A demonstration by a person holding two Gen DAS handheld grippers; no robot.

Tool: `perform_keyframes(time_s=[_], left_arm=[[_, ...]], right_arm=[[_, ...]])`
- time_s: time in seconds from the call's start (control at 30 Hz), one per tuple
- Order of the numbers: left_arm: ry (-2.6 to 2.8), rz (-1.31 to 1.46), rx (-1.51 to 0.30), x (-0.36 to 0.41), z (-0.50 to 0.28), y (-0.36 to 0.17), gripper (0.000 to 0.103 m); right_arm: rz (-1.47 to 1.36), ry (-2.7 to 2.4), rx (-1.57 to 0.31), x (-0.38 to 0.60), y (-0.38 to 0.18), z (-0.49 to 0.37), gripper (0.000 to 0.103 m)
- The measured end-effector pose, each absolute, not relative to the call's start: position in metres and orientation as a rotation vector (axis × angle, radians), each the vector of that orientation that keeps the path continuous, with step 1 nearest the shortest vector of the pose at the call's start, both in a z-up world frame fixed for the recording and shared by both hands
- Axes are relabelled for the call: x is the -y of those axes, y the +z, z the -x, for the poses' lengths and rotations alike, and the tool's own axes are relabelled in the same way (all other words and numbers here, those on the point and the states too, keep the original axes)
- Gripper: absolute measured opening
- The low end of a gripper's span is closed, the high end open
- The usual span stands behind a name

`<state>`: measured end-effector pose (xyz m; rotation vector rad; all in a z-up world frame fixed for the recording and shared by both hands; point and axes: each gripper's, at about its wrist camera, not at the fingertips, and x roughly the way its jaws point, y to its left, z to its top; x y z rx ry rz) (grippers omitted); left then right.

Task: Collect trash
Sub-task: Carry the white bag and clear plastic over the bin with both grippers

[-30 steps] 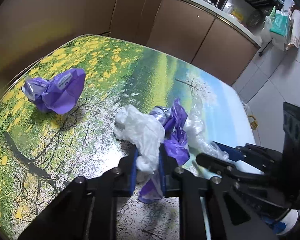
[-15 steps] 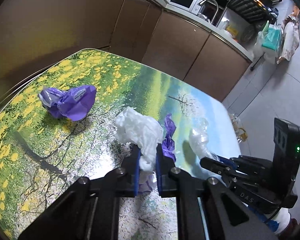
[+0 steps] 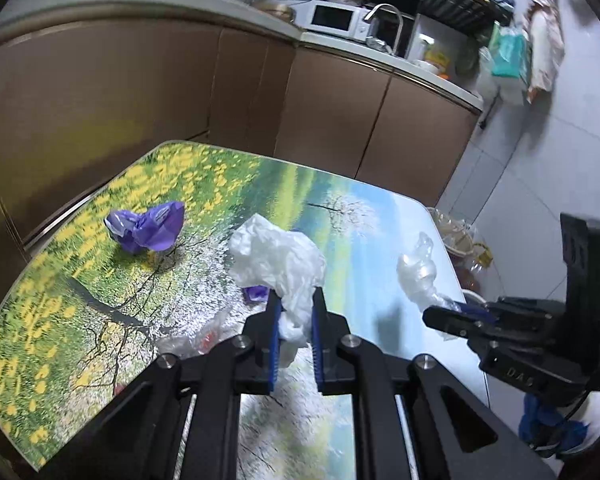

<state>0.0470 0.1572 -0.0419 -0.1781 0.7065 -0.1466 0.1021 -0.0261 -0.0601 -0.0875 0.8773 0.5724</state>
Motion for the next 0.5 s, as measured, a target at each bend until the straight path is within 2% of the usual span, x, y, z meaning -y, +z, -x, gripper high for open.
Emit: perform_keyframes(time_s=[0.5], left_arm=[[-0.137, 0.038, -0.658, -0.108, 0.002, -0.019, 0.012]], right_arm=[[0.085, 0.587, -0.804, 0.055, -0.024, -0.051, 0.010]])
